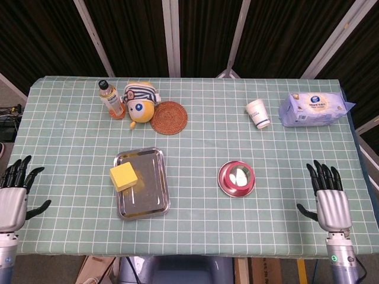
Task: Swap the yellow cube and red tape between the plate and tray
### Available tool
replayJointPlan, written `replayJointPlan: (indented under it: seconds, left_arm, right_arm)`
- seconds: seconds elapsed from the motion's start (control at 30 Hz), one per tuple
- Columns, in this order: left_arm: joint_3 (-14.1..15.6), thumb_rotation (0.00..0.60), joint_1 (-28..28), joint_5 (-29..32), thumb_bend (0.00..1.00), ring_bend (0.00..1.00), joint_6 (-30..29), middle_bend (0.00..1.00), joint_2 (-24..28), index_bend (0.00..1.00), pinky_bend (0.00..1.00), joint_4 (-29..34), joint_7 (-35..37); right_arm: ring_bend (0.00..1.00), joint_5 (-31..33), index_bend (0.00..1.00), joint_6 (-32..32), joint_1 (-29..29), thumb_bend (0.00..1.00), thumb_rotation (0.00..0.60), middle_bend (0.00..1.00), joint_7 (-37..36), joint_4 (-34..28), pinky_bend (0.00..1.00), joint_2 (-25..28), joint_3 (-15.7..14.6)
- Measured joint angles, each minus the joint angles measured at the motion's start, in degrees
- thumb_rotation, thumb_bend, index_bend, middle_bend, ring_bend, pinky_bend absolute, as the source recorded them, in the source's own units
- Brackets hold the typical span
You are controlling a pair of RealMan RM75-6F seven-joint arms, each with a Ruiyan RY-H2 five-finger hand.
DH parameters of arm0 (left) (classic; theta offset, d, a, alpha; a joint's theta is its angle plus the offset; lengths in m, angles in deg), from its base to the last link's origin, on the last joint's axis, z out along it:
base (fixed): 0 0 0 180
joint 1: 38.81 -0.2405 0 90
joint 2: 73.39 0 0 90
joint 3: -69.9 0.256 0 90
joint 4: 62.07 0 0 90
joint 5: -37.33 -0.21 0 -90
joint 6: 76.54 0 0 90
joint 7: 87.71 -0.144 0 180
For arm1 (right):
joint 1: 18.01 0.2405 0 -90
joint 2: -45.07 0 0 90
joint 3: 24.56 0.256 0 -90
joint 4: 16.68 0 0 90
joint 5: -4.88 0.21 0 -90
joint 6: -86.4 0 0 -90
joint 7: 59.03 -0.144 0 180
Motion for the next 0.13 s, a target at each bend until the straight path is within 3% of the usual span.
replayJointPlan:
  seconds: [0.13]
  left_arm:
    - [0.1,0.6,-0.5,1.9,0.01,0.0,1.9,0.0,1.1,0.22,0.11,2.3,-1.8]
  right_arm:
    - [0.02,-0.7,0.0,0.0,-0.9,0.04,0.6,0.0,-0.4,-1.6,0.0,1.4,0.3]
